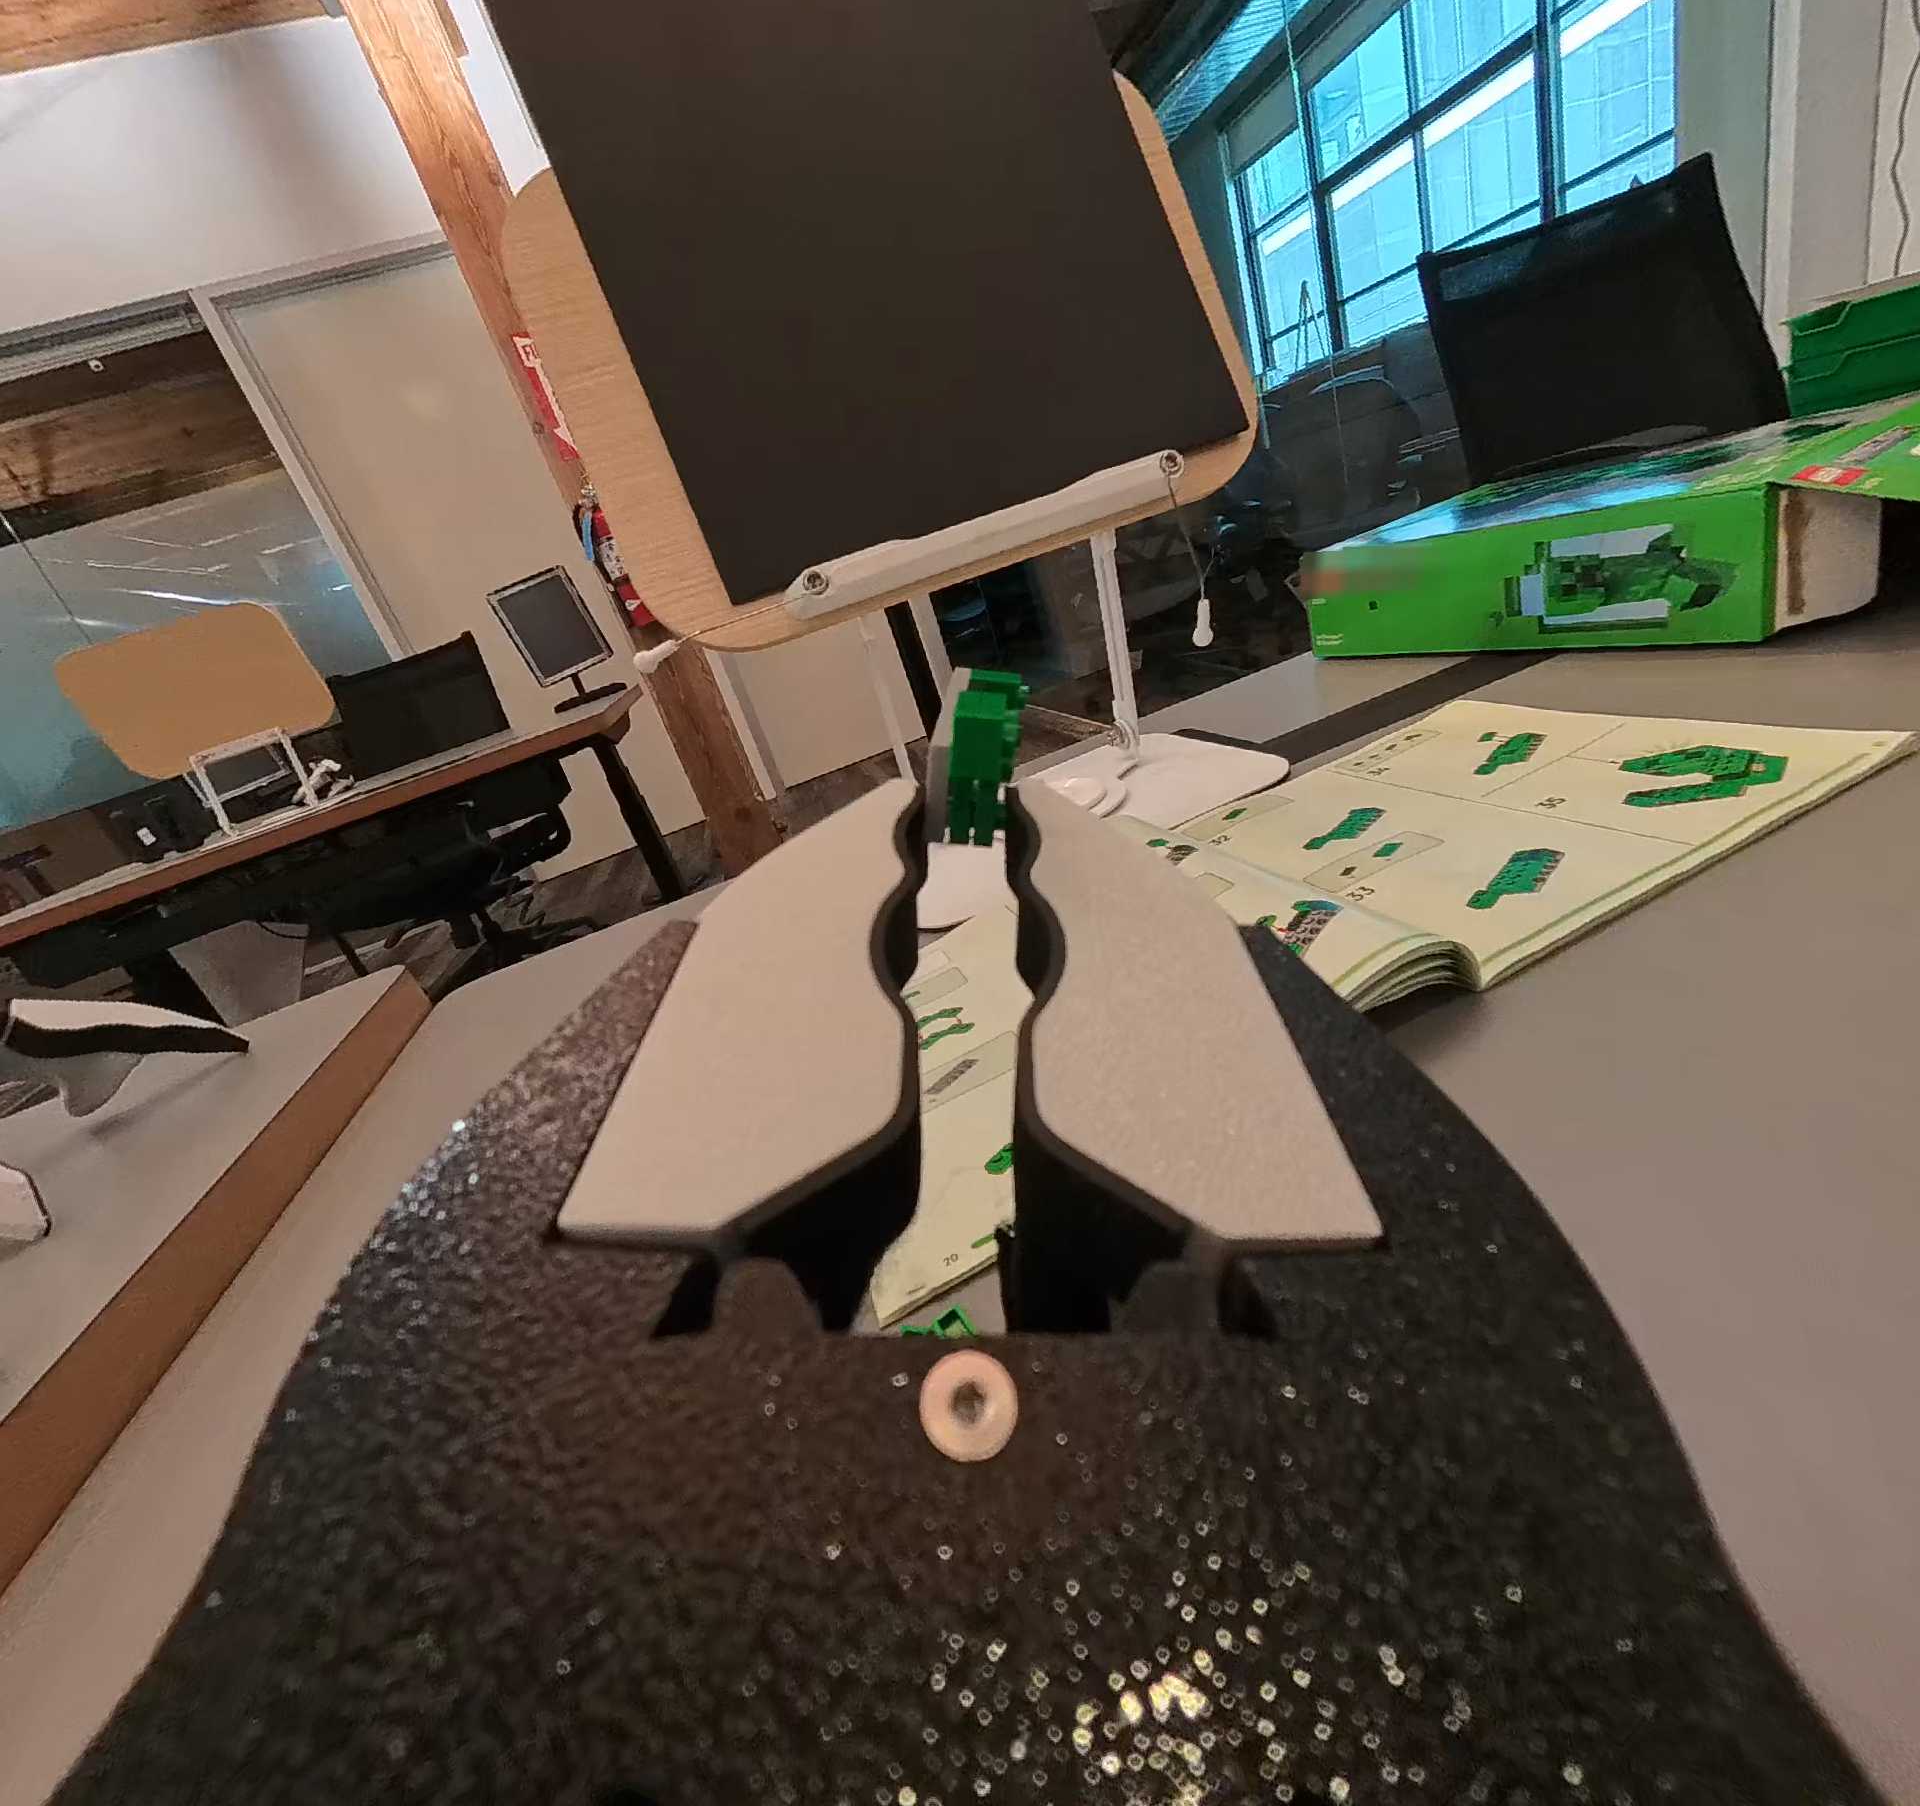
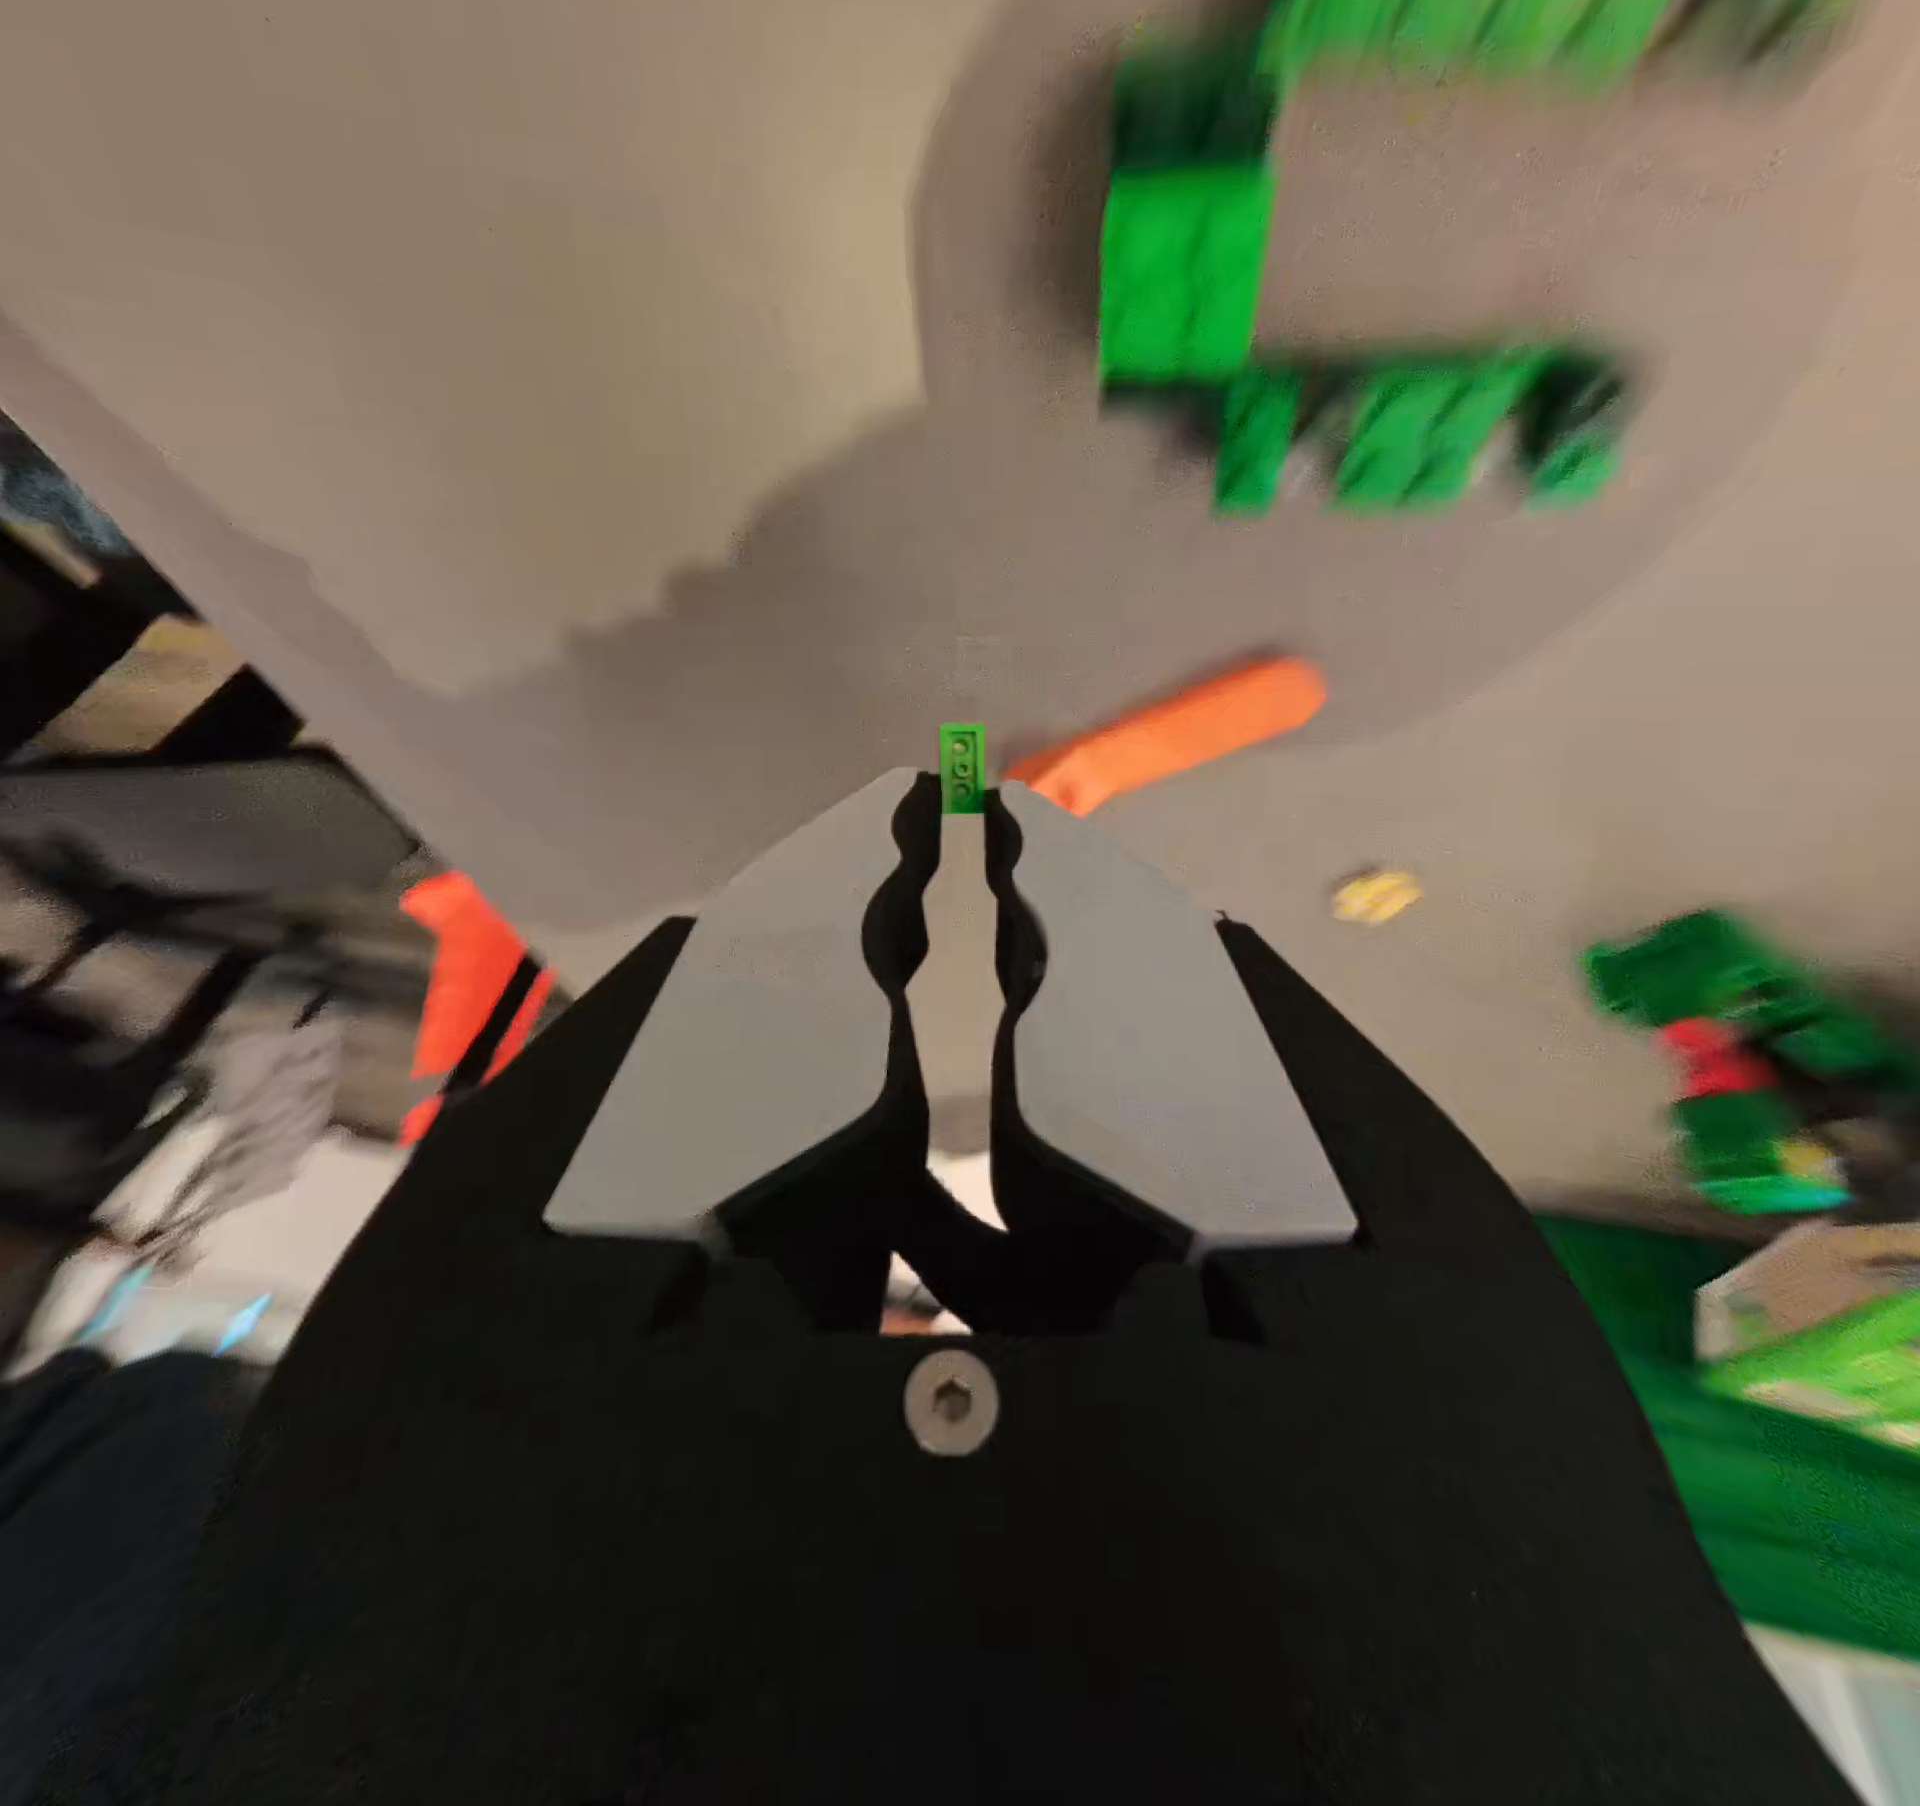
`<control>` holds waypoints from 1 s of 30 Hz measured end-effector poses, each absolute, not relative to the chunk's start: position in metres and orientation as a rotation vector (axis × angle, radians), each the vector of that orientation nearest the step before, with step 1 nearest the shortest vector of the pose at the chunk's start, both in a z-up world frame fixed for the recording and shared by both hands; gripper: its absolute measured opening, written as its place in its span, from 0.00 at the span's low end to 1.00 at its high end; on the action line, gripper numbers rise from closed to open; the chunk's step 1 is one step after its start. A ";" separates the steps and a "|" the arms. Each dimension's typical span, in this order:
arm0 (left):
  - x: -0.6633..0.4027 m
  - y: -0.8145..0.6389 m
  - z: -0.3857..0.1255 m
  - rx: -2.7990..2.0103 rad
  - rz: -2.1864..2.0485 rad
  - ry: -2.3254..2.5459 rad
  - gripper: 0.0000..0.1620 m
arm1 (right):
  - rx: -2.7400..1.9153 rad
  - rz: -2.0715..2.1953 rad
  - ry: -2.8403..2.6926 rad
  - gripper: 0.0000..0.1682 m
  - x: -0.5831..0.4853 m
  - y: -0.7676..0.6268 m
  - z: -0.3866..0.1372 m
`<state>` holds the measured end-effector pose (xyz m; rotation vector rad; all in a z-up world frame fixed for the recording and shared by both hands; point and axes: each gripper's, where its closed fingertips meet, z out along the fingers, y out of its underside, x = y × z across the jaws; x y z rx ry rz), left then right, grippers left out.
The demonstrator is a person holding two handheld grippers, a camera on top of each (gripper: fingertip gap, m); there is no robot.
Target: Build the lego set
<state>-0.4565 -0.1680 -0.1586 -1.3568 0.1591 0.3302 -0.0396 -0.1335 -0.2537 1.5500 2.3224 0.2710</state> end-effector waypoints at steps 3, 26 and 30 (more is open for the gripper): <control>-0.455 -0.168 -0.159 -1.359 0.334 0.168 0.08 | 1.560 0.409 2.050 0.04 0.002 -0.139 -0.257; -0.445 -0.166 -0.161 -1.372 0.313 0.219 0.08 | 1.777 0.255 2.175 0.06 -0.032 -0.161 -0.281; -0.429 -0.167 -0.158 -1.364 0.267 0.276 0.08 | 2.056 -0.072 2.415 0.13 -0.038 -0.159 -0.272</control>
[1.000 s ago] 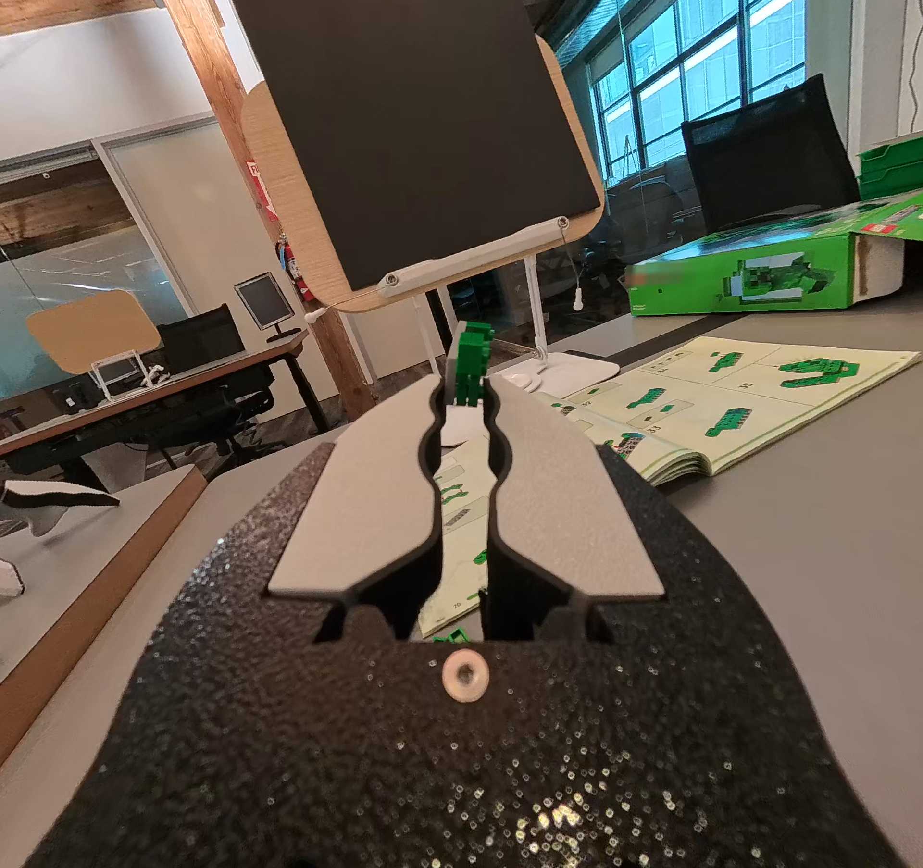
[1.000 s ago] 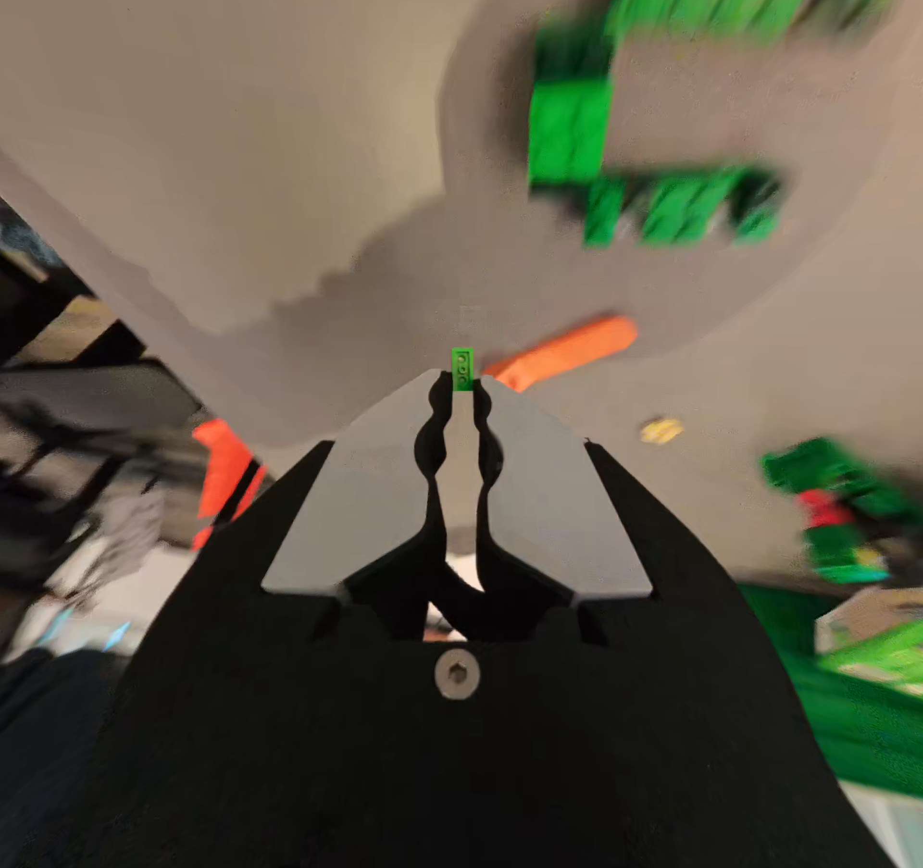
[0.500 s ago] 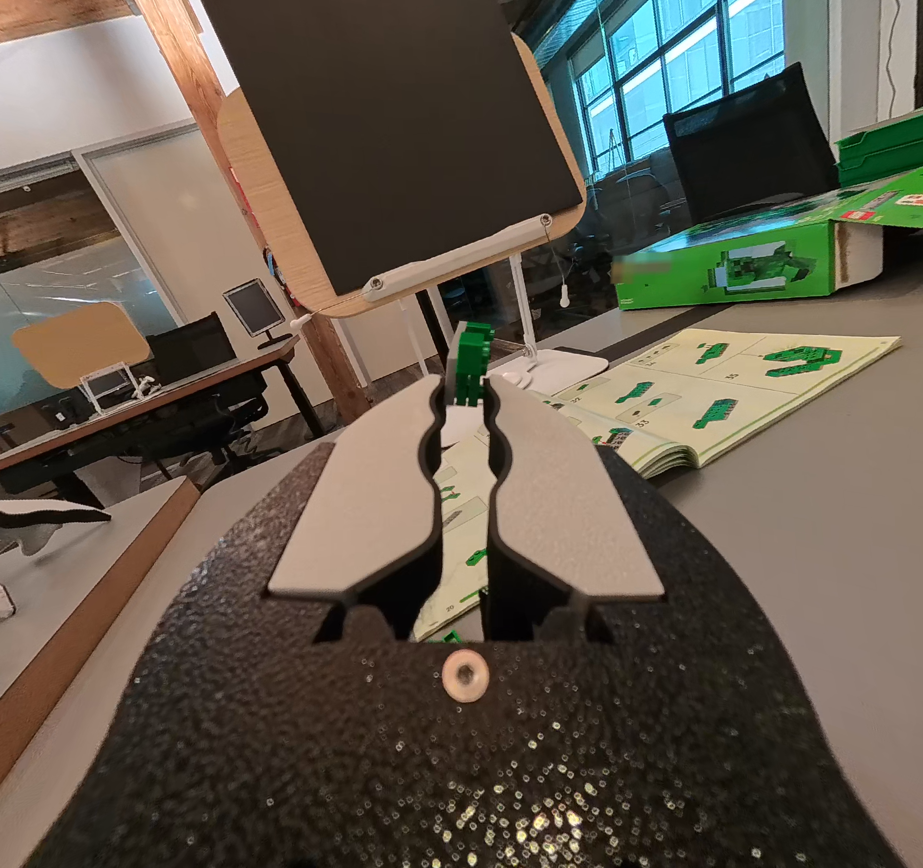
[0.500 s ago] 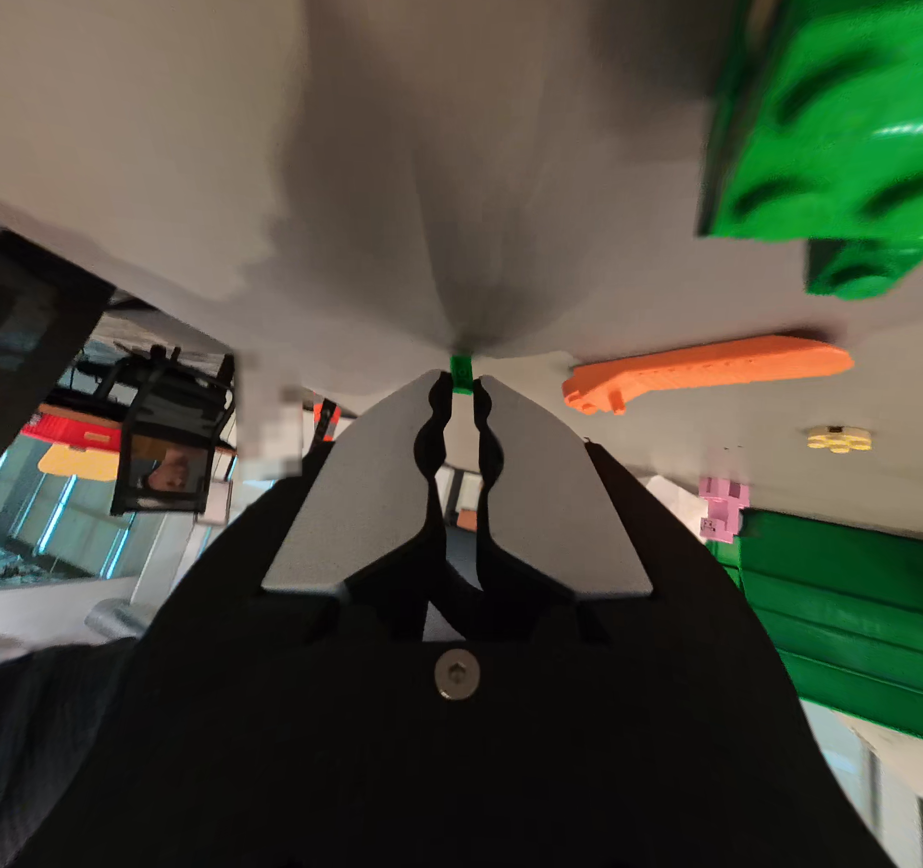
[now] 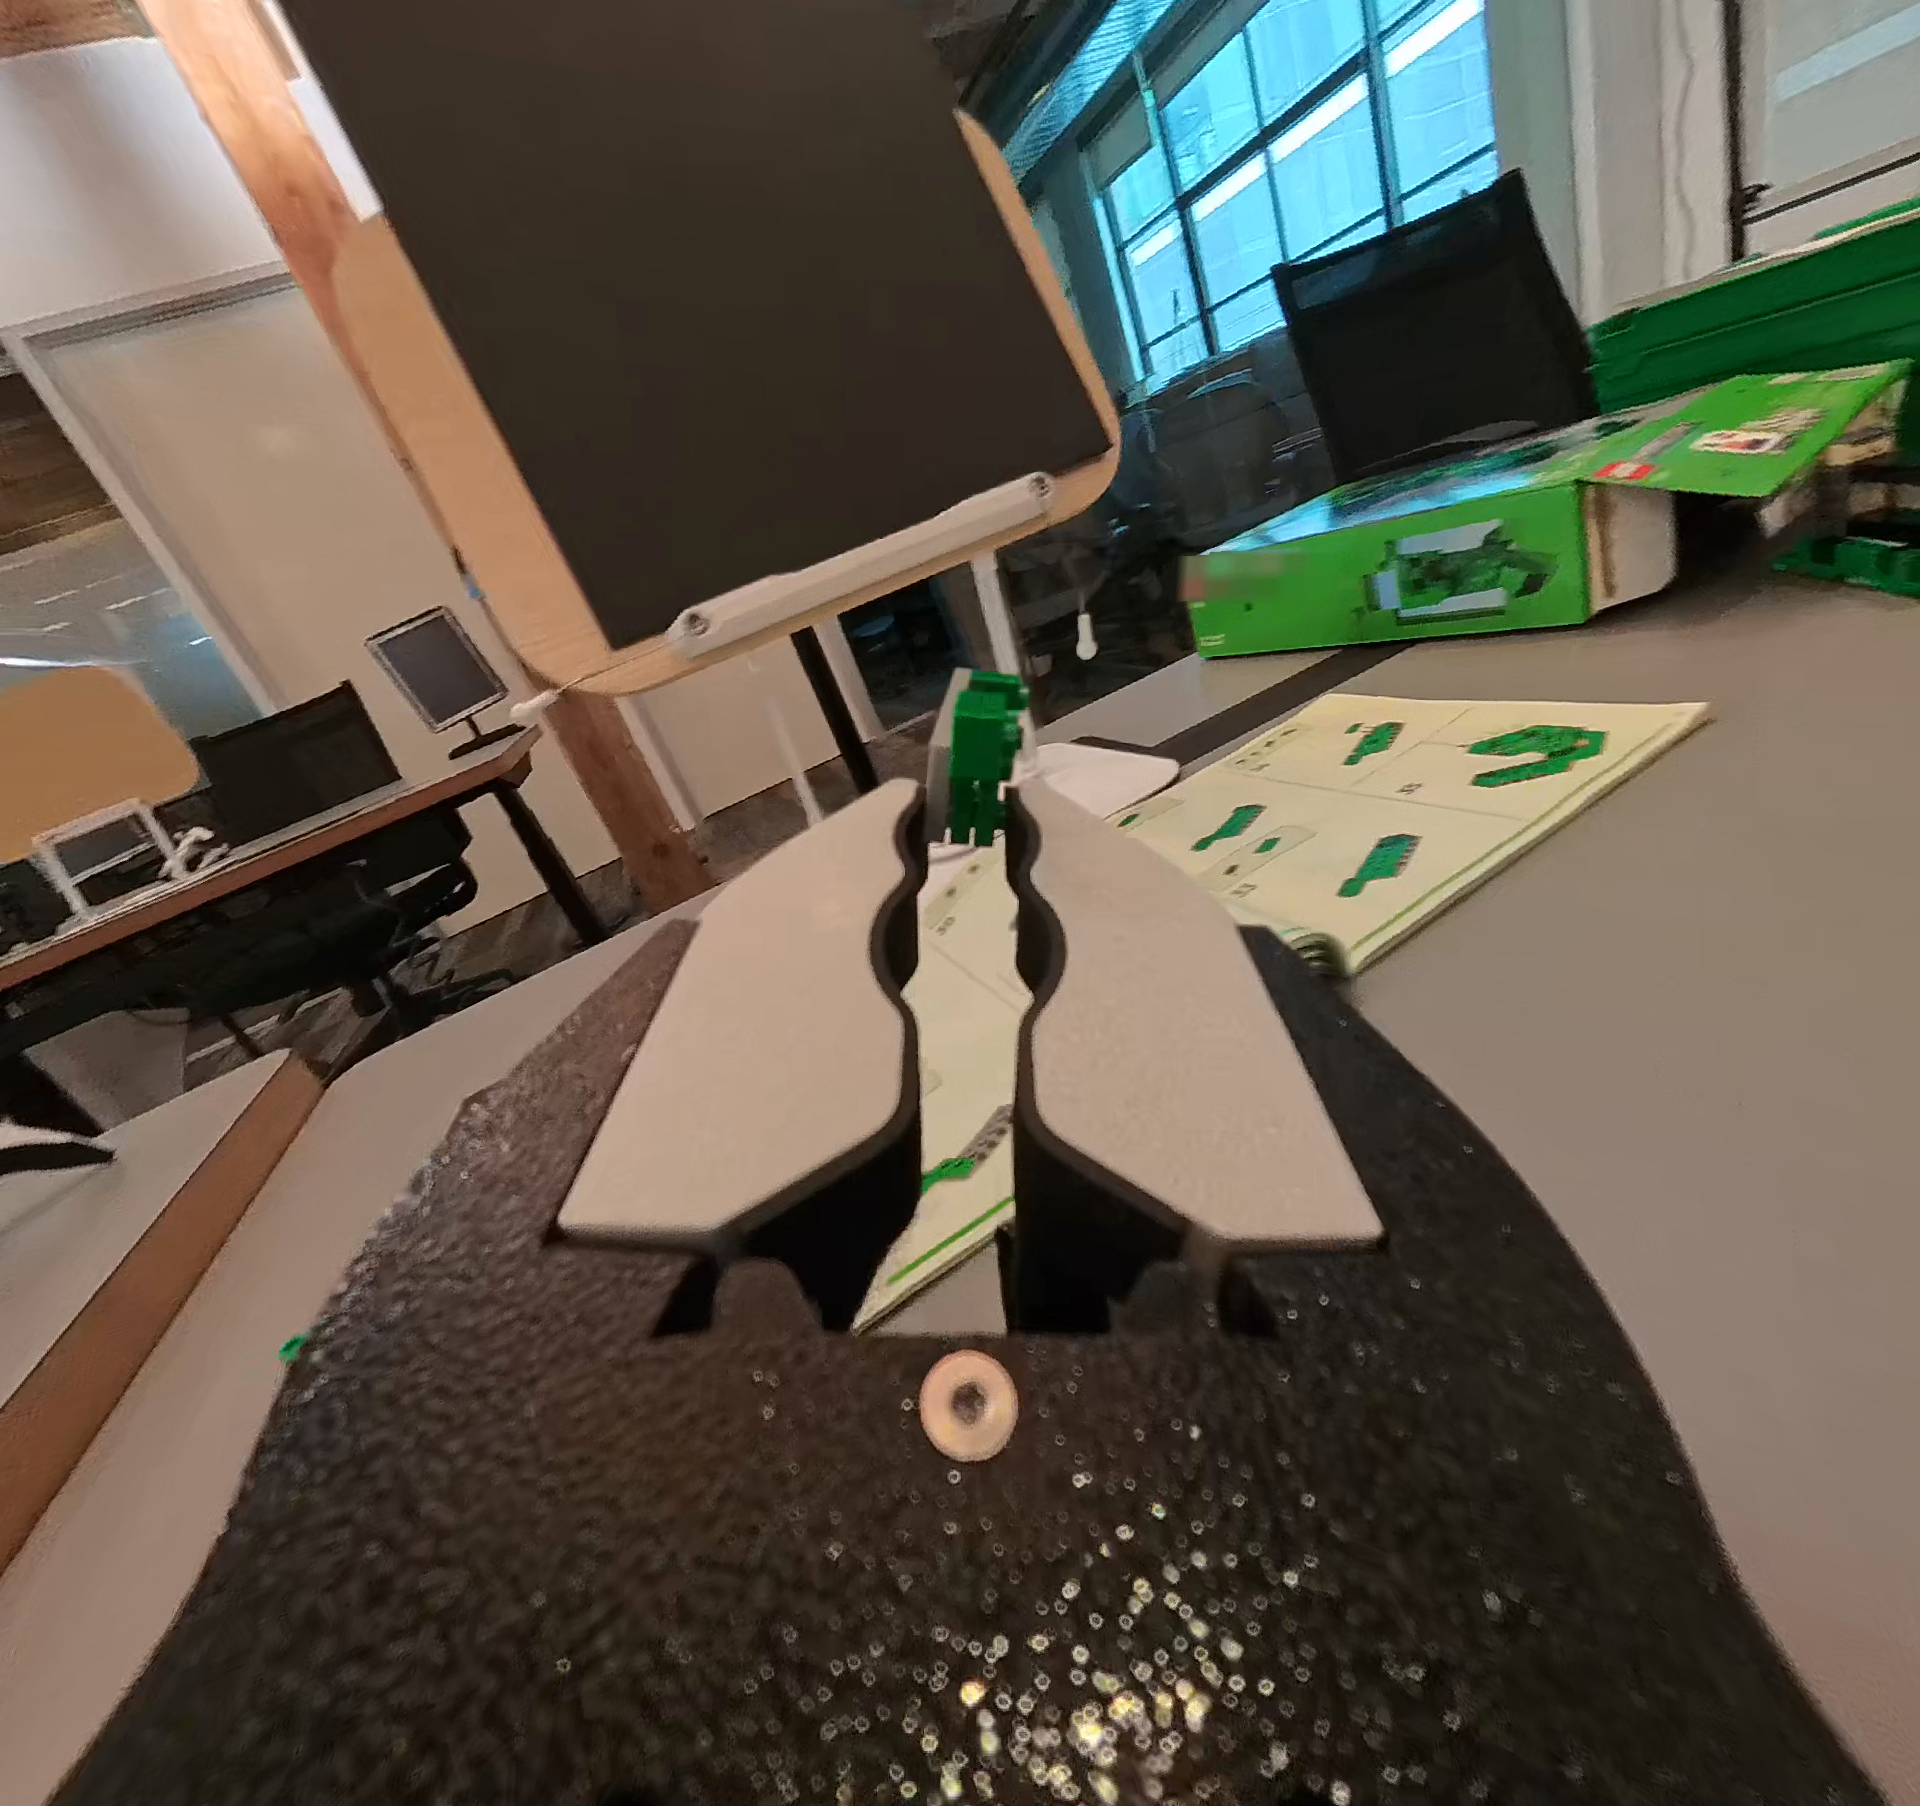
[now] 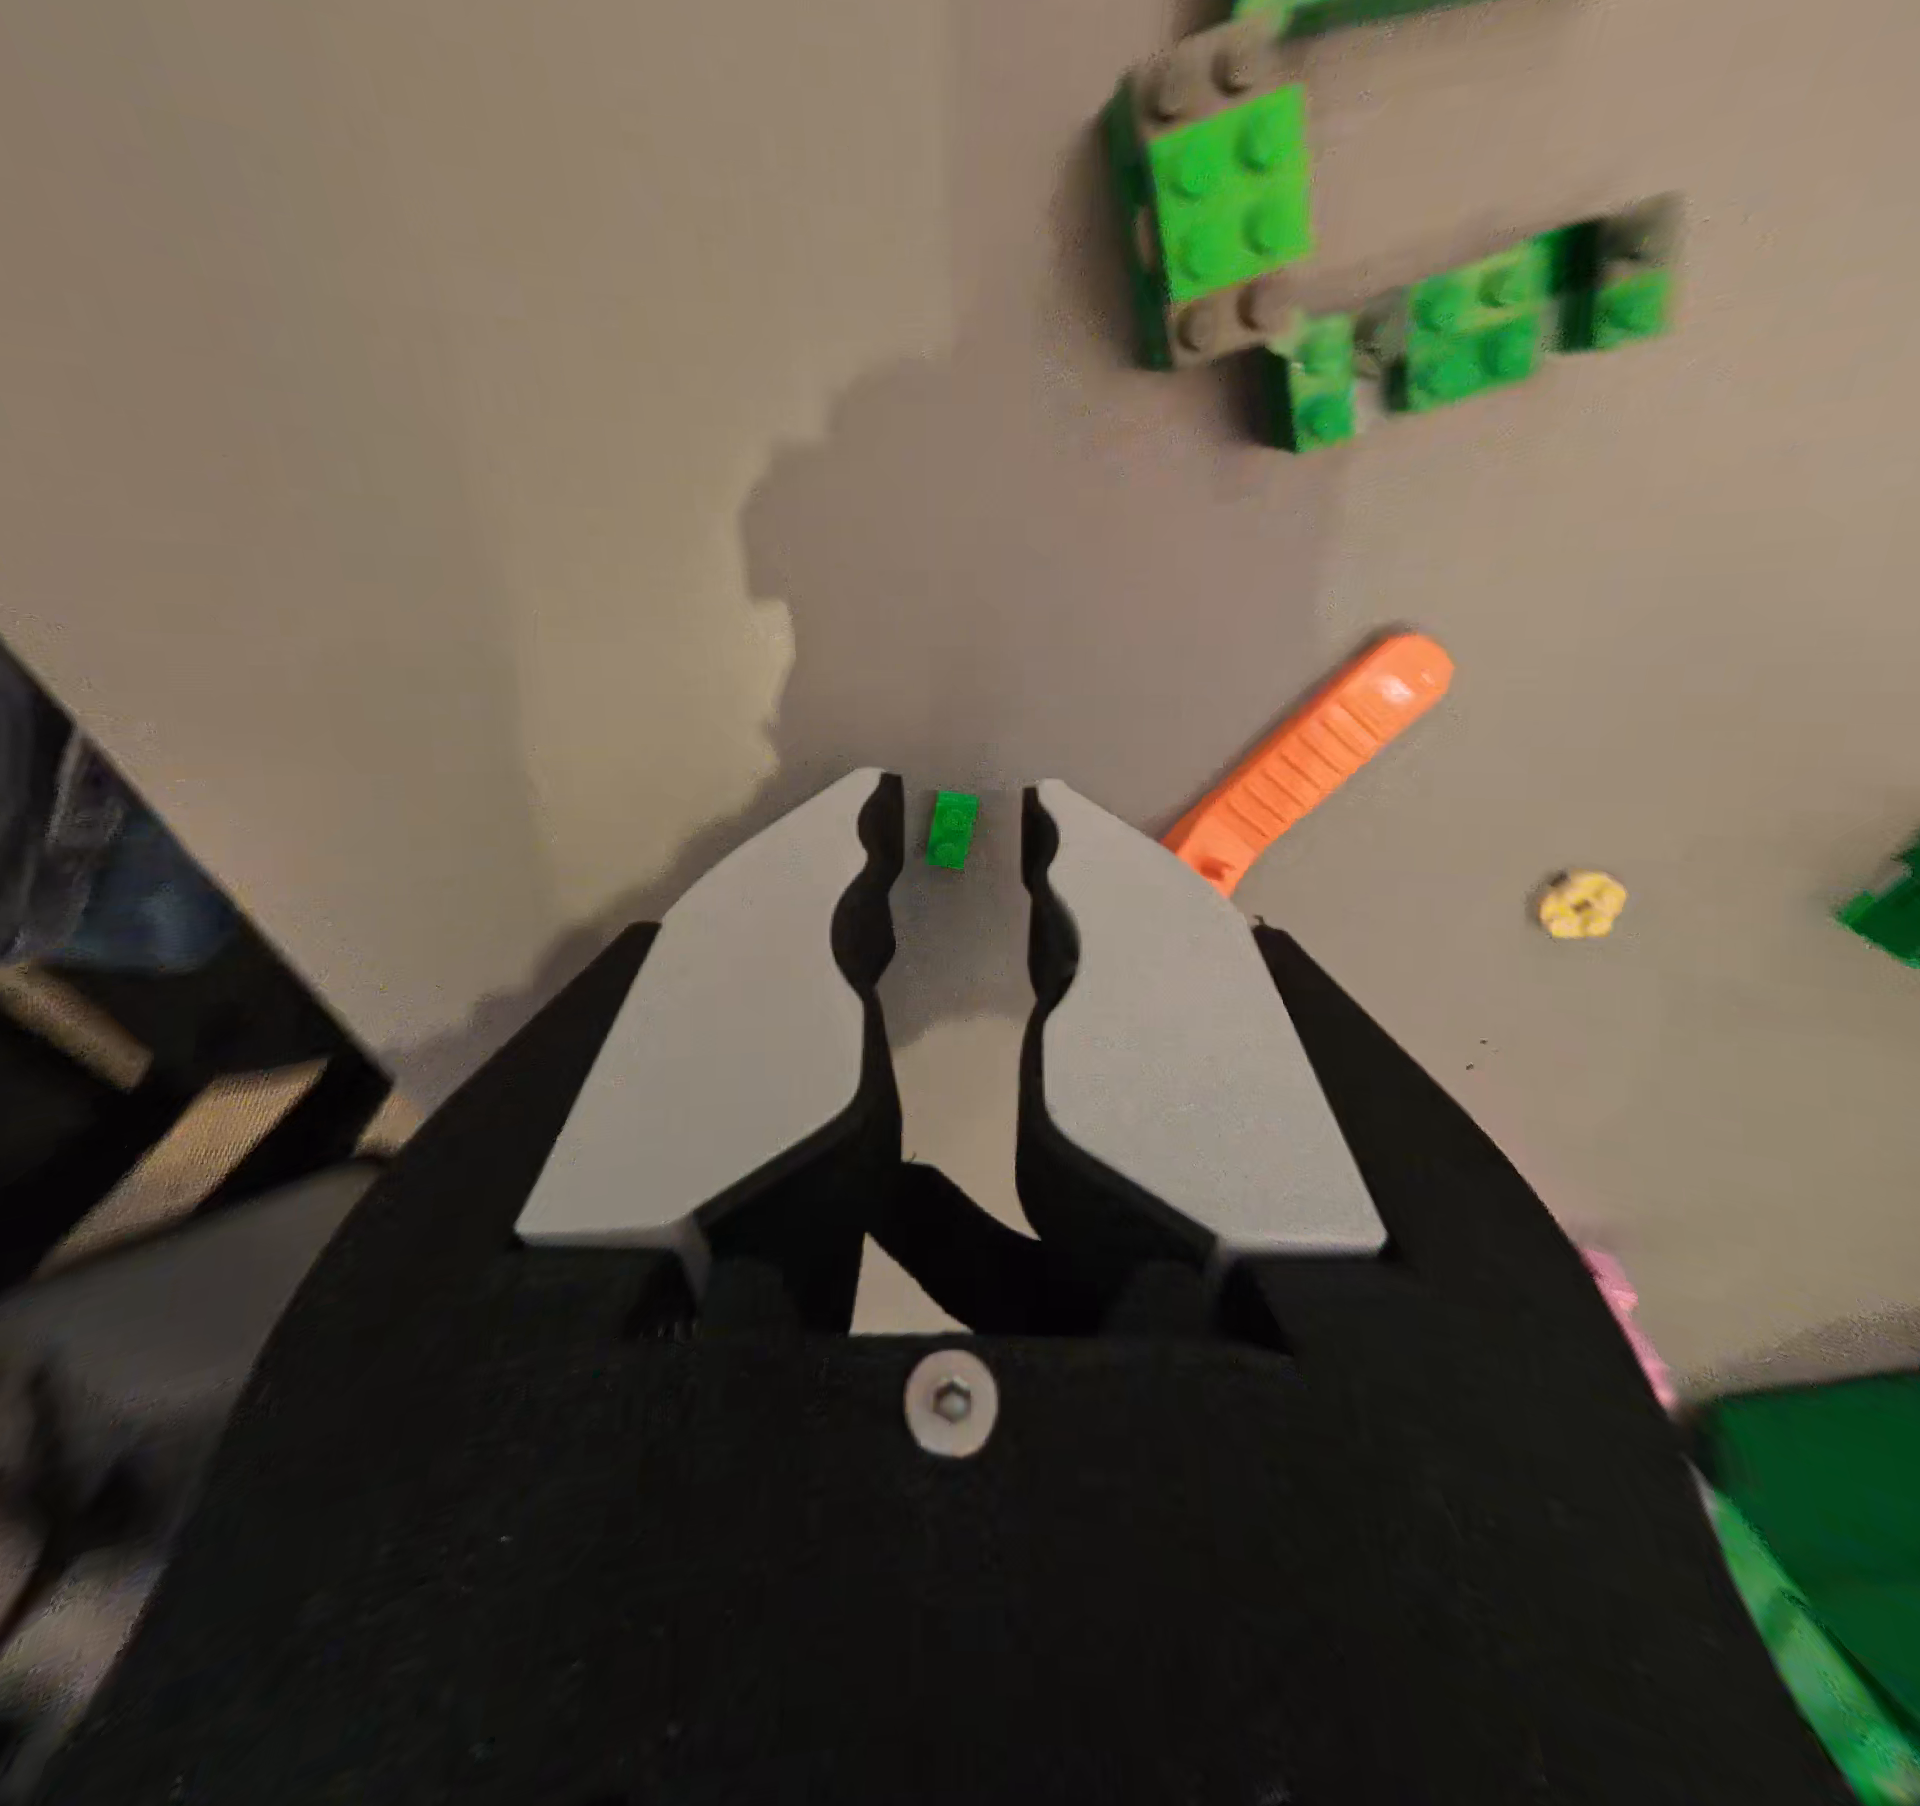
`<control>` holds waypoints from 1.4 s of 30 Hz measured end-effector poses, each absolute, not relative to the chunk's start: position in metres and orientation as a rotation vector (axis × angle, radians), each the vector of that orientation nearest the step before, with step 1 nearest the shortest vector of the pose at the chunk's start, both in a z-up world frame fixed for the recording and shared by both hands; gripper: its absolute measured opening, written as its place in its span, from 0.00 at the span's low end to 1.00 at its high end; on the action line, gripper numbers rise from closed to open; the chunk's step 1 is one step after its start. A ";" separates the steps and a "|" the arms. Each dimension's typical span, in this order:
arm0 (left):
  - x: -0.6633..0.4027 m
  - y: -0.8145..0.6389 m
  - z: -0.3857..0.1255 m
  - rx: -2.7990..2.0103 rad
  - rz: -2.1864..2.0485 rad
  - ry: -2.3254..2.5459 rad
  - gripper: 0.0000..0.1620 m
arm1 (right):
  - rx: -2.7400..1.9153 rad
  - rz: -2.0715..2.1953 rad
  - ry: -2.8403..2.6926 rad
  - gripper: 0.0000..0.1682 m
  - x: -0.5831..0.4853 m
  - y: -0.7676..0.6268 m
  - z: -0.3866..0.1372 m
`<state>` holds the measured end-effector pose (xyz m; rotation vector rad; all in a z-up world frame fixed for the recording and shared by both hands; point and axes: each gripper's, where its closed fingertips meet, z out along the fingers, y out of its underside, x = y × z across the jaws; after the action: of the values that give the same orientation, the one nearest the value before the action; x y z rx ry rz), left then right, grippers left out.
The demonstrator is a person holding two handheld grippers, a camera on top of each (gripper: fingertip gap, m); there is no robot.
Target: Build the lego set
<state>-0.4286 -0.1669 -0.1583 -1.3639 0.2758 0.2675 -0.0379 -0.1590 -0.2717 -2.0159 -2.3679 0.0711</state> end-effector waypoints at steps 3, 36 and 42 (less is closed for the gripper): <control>-0.410 -0.168 -0.155 -1.350 0.243 0.340 0.08 | -1.957 0.271 -2.133 0.11 -0.032 -0.157 -0.272; -0.241 -0.205 -0.182 -1.529 -0.692 0.599 0.08 | -1.113 0.479 -1.960 0.03 -0.191 -0.186 -0.169; -0.250 -0.197 -0.180 -1.601 -0.985 0.242 0.08 | -0.829 0.259 -1.910 0.03 -0.235 -0.197 -0.149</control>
<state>-0.2502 -0.1970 -0.1796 -1.6014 0.2417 -0.9853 -0.2354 -0.1972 -0.1485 -0.8289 -1.9104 0.2594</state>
